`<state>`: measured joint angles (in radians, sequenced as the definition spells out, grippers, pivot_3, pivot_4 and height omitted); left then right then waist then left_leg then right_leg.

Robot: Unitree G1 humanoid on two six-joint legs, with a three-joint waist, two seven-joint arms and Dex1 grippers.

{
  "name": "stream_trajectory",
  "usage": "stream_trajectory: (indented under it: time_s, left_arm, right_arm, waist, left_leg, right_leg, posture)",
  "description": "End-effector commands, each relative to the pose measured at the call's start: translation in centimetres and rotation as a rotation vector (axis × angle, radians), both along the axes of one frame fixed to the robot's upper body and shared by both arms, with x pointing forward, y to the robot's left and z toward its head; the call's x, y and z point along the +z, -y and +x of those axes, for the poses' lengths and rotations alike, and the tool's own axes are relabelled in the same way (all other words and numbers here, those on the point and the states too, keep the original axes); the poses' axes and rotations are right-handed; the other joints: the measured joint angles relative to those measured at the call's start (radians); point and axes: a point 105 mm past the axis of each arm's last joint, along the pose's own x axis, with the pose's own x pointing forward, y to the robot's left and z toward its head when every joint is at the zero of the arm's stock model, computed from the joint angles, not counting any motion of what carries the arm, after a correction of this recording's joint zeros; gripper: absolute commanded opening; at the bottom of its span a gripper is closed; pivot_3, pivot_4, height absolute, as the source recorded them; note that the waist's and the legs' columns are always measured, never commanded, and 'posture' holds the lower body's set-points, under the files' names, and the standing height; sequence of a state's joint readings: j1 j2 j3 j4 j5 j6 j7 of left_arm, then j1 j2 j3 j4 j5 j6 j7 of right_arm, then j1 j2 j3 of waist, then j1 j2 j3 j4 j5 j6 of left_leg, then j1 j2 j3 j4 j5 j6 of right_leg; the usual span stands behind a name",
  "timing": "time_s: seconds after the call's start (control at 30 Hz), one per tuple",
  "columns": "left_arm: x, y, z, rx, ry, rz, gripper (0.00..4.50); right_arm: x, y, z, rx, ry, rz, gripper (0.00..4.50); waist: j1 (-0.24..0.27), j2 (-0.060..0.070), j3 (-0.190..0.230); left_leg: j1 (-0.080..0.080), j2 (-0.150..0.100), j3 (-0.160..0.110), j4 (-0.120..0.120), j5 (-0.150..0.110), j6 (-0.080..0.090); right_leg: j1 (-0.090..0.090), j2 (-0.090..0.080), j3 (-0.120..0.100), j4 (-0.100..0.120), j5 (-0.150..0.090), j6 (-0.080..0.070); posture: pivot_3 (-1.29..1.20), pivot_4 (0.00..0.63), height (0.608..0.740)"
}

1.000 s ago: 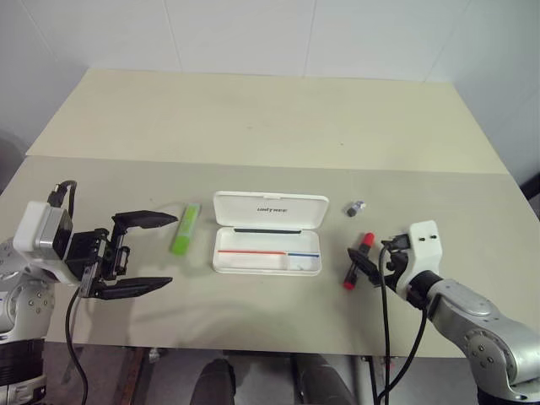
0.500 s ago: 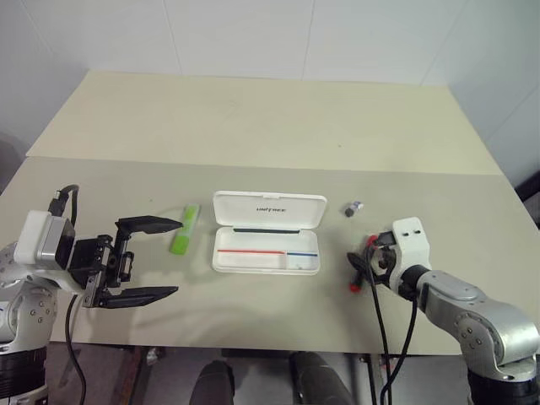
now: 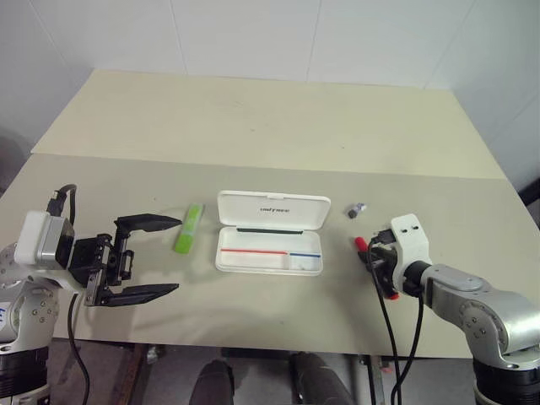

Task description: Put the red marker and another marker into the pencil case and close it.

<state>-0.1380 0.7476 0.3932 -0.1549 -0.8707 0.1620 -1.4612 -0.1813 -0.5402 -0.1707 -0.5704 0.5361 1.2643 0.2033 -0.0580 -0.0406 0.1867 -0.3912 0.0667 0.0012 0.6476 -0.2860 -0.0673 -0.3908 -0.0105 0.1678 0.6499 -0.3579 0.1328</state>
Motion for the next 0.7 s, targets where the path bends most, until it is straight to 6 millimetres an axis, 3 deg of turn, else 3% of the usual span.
stream_trajectory:
  time_s: [0.03,0.17,0.33,0.4,0.57,0.7]
  left_arm:
    - [0.4,-0.1,0.2,0.001,0.029,-0.009,4.5]
    - [0.3,0.1,0.6,-0.004,0.03,-0.023,4.5]
    - [0.1,-0.1,0.8,-0.017,0.025,-0.03,4.5]
    - [0.0,-0.2,0.8,-0.022,0.022,-0.029,4.5]
    - [-0.3,-1.0,0.8,-0.023,-0.001,-0.036,4.5]
    - [-0.8,-2.0,0.7,-0.005,-0.025,-0.006,4.5]
  right_arm:
    - [2.0,0.8,0.4,0.018,0.062,0.005,0.61]
    - [4.8,-0.6,-0.1,0.18,0.119,0.012,0.61]
    - [7.2,-4.7,-2.5,0.559,0.096,0.015,0.61]
    - [7.4,-5.8,-3.3,0.677,0.046,0.007,0.61]
    - [7.2,-7.8,-3.7,0.784,-0.006,-0.034,0.61]
    - [7.3,-10.3,-3.3,0.87,0.066,-0.114,0.61]
  waist:
    - [-0.001,0.001,0.0]
    - [-0.003,0.006,0.004]
    - [-0.01,0.008,0.005]
    - [-0.013,0.008,0.005]
    - [-0.019,0.007,0.005]
    - [-0.025,0.007,0.005]
  left_leg:
    - [0.0,0.0,0.0,0.0,0.0,0.0]
    - [-0.001,0.0,0.0,-0.001,0.0,0.0]
    - [-0.002,0.002,0.0,-0.003,-0.001,0.001]
    - [-0.002,0.002,0.0,-0.002,-0.001,0.001]
    - [-0.004,0.002,0.0,-0.001,-0.001,0.001]
    - [-0.004,0.002,-0.001,-0.001,-0.001,0.001]
  right_leg:
    - [0.0,0.0,0.0,0.0,0.0,0.0]
    - [-0.002,0.0,0.0,-0.001,0.0,0.0]
    - [-0.003,0.002,0.0,-0.001,0.0,0.0]
    - [-0.003,0.002,-0.001,-0.002,0.0,0.0]
    - [-0.003,0.001,-0.001,-0.003,0.0,0.0]
    - [-0.004,0.0,-0.001,-0.003,0.0,0.0]
  posture:
    - [0.0,0.15,0.74]
    - [0.0,0.15,0.74]
    - [0.0,0.15,0.74]
    - [0.0,0.15,0.74]
    - [0.0,0.15,0.74]
    - [0.0,0.15,0.74]
